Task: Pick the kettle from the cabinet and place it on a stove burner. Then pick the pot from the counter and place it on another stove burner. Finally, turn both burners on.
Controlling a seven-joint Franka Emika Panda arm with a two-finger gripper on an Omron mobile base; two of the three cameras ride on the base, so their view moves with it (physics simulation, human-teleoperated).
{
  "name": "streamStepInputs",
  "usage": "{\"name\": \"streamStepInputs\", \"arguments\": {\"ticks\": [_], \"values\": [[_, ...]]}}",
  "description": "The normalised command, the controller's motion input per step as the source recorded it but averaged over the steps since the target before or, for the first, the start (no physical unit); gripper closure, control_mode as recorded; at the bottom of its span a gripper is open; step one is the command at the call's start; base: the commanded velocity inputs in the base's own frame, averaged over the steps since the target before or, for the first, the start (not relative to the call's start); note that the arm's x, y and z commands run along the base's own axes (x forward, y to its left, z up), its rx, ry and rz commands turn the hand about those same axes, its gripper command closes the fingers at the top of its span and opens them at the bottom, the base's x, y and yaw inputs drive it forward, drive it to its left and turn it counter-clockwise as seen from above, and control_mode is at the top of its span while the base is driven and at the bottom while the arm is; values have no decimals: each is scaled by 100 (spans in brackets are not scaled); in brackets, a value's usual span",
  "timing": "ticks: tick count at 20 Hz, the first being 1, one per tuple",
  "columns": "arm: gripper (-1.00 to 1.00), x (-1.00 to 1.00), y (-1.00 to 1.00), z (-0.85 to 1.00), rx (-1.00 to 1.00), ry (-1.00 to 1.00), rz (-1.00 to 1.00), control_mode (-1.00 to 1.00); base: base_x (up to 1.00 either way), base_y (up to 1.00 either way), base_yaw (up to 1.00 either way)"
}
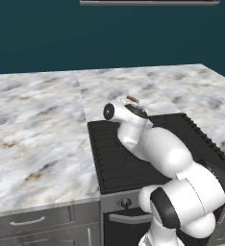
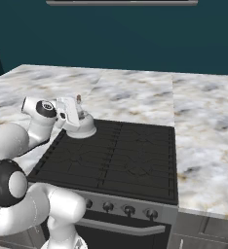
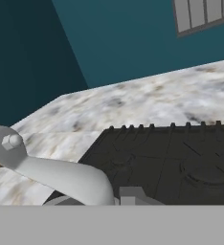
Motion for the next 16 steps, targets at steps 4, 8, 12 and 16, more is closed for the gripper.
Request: {"name": "streamStepInputs", "arguments": {"ticks": [4, 8, 12, 16], "values": [[100, 25, 4, -10, 0, 0, 0, -100, 0, 0, 0], [100, 23, 4, -11, 0, 0, 0, -100, 0, 0, 0], [100, 25, 2, -9, 0, 0, 0, -100, 0, 0, 0], [100, 26, 2, -9, 0, 0, 0, -100, 0, 0, 0]]}}
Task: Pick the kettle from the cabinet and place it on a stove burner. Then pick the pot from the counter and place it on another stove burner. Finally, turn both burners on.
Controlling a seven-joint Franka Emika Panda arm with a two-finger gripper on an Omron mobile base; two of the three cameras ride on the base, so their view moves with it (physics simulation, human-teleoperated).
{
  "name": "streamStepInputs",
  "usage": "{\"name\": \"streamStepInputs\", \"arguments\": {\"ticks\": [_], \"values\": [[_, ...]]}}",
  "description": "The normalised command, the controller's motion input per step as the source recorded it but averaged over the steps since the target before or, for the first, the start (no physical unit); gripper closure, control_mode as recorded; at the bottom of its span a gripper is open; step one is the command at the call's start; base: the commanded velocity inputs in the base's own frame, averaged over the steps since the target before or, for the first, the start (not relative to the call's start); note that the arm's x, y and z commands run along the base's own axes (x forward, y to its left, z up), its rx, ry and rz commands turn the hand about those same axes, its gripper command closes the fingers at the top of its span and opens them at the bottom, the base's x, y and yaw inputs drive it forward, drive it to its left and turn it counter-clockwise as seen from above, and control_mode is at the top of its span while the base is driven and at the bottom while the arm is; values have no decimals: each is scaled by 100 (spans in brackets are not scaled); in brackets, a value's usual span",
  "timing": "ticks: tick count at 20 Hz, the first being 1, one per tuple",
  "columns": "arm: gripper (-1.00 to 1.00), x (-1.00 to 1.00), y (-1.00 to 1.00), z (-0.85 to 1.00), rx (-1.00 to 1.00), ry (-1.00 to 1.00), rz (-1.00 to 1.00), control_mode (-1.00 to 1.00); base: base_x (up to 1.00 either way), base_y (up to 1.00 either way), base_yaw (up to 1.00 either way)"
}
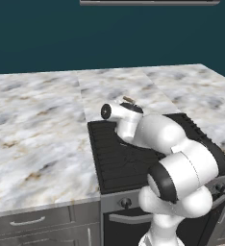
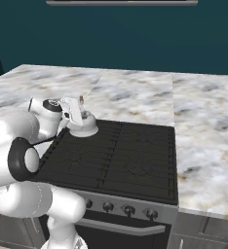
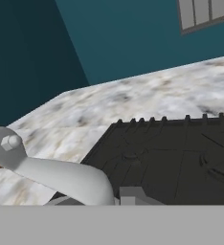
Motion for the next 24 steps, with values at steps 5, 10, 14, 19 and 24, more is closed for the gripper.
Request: {"name": "streamStepInputs", "arguments": {"ticks": [5, 10, 14, 19, 24], "values": [[100, 25, 1, -10, 0, 0, 0, -100, 0, 0, 0], [100, 25, 5, -12, 0, 0, 0, -100, 0, 0, 0], [100, 20, 10, -18, 0, -1, 1, -100, 0, 0, 0], [100, 18, 10, -17, 0, -3, 1, -100, 0, 0, 0], [100, 2, 10, -19, 0, -1, 0, -100, 0, 0, 0]]}}
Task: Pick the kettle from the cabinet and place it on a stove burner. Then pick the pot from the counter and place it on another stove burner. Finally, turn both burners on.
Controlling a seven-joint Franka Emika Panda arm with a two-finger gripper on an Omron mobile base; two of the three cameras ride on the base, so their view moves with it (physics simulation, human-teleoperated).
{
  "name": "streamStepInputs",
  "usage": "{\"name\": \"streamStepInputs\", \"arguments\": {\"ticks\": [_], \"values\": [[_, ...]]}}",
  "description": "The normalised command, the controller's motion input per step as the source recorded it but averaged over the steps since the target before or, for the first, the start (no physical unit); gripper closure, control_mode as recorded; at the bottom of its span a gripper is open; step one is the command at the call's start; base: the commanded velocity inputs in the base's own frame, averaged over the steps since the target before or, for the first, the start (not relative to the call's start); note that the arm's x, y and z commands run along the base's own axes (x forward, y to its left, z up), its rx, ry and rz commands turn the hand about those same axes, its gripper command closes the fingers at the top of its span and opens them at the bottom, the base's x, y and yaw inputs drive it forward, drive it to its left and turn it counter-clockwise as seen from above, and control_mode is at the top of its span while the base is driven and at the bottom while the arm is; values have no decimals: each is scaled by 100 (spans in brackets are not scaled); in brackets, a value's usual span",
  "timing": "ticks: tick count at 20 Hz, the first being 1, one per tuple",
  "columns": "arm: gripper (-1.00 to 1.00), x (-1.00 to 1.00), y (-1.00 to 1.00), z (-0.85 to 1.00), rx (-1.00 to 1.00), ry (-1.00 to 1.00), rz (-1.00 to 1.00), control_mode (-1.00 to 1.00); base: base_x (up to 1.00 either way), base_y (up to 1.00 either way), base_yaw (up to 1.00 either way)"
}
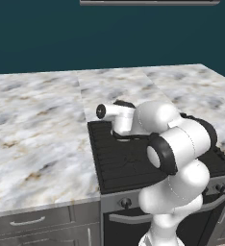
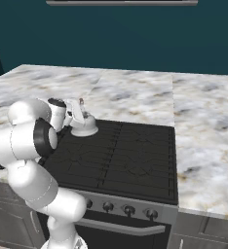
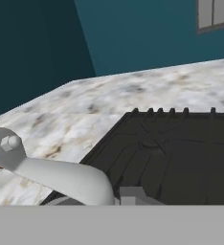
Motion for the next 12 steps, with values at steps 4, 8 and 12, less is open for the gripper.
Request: {"name": "streamStepInputs", "arguments": {"ticks": [4, 8, 12], "values": [[100, 0, 0, -17, 0, 0, 0, -100, 0, 0, 0], [100, 0, 0, -20, 0, -3, 0, -100, 0, 0, 0], [100, 3, 0, -19, 0, -7, 0, -100, 0, 0, 0]]}}
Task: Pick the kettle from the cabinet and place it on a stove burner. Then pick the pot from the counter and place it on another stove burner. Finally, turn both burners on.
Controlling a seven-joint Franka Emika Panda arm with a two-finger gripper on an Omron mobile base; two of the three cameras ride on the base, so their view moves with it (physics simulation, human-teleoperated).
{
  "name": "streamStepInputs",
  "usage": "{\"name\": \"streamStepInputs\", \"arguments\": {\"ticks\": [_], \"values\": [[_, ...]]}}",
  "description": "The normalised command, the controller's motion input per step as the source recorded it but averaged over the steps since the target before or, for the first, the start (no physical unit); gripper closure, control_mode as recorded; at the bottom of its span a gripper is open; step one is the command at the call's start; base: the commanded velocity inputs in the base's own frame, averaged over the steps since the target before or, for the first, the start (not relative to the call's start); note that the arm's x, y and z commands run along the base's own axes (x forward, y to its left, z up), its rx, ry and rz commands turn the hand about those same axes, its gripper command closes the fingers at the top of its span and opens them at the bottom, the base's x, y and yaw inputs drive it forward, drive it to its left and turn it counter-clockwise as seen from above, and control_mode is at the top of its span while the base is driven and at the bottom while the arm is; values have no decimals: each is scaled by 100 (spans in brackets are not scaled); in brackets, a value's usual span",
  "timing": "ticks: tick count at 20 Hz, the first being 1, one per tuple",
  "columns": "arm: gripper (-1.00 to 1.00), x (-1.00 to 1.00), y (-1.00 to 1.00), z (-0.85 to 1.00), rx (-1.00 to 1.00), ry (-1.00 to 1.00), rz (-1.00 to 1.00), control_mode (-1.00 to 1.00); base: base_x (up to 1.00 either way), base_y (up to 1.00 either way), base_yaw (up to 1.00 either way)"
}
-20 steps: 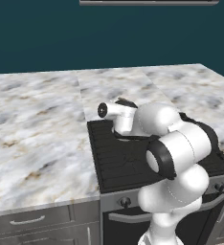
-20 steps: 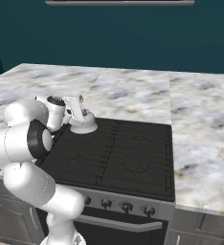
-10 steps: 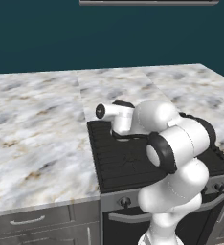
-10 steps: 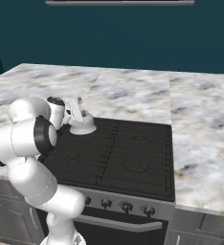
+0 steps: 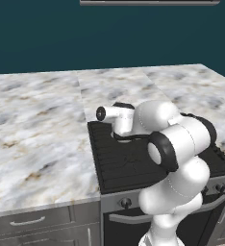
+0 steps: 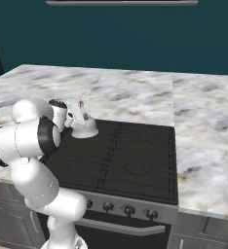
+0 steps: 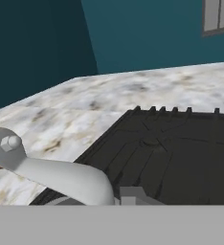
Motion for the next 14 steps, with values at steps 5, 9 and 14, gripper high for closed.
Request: {"name": "streamStepInputs", "arguments": {"ticks": [5, 9, 14], "values": [[100, 14, 0, -22, 0, -10, 0, -100, 0, 0, 0], [100, 21, 0, -24, 0, -11, 0, -100, 0, 0, 0], [100, 21, 0, -27, 0, -13, 1, -100, 0, 0, 0]]}}
